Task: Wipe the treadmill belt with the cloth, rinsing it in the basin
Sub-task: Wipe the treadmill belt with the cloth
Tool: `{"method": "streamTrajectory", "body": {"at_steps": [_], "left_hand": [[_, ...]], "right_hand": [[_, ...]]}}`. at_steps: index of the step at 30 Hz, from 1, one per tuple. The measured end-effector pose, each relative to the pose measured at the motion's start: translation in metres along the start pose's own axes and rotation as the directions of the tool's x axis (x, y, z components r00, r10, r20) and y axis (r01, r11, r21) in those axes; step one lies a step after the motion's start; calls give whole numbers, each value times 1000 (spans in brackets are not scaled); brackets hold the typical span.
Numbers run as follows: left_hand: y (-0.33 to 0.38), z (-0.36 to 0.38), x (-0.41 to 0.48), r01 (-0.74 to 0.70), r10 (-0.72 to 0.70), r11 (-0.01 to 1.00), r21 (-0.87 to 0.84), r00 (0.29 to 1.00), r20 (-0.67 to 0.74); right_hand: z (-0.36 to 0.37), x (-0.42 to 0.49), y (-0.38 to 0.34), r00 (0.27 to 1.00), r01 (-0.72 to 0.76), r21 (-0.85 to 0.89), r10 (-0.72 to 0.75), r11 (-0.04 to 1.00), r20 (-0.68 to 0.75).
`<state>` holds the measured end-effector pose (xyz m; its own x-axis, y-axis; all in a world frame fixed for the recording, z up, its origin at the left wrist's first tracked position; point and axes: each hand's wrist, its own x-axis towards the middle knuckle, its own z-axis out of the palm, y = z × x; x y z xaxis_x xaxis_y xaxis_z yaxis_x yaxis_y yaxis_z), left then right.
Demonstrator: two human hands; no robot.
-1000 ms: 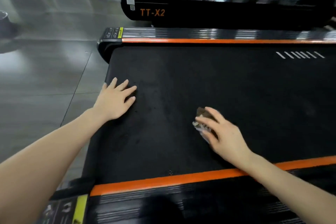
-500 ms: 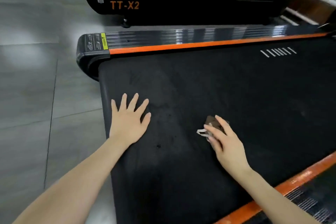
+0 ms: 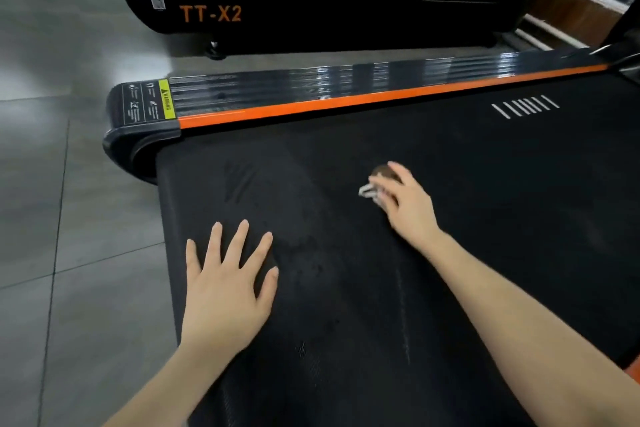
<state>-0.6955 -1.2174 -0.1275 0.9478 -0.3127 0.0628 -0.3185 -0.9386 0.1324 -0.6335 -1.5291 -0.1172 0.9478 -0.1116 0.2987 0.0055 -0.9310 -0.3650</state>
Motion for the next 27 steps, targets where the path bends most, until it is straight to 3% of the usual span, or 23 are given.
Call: {"method": "streamTrajectory", "body": {"at_steps": [5, 8, 10, 14, 17, 20, 23, 25, 27], "left_hand": [[1, 0, 2, 9, -9, 1000, -14, 999, -34], [1, -2, 1, 2, -3, 1000, -26, 999, -34], [1, -3, 1, 2, -3, 1000, -27, 1000, -24], [2, -5, 1, 2, -3, 999, -49, 1000, -16], [2, -5, 1, 8, -8, 998, -61, 1000, -15], [2, -6, 1, 15, -16, 998, -64, 1000, -10], [2, -7, 2, 20, -20, 998, -56, 1000, -9], [2, -7, 2, 17, -18, 998, -53, 1000, -4], [2, -7, 2, 18, -18, 999, -47, 1000, 5]], "right_hand": [[24, 80, -15, 983, -171, -24, 169, 985, -65], [19, 32, -40, 997, 72, 29, -72, 997, -17], [9, -26, -59, 961, 259, 140, -270, 956, 60], [1, -46, -64, 898, 378, 222, -414, 899, 149], [28, 24, -59, 934, 332, 162, -348, 929, 85], [63, 91, -78, 981, 186, 115, -190, 976, 27], [68, 95, -100, 993, 120, 95, -121, 988, 0], [54, 55, -105, 963, 261, 144, -269, 955, 37], [36, 1, -107, 883, 425, 218, -455, 879, 112]]}}
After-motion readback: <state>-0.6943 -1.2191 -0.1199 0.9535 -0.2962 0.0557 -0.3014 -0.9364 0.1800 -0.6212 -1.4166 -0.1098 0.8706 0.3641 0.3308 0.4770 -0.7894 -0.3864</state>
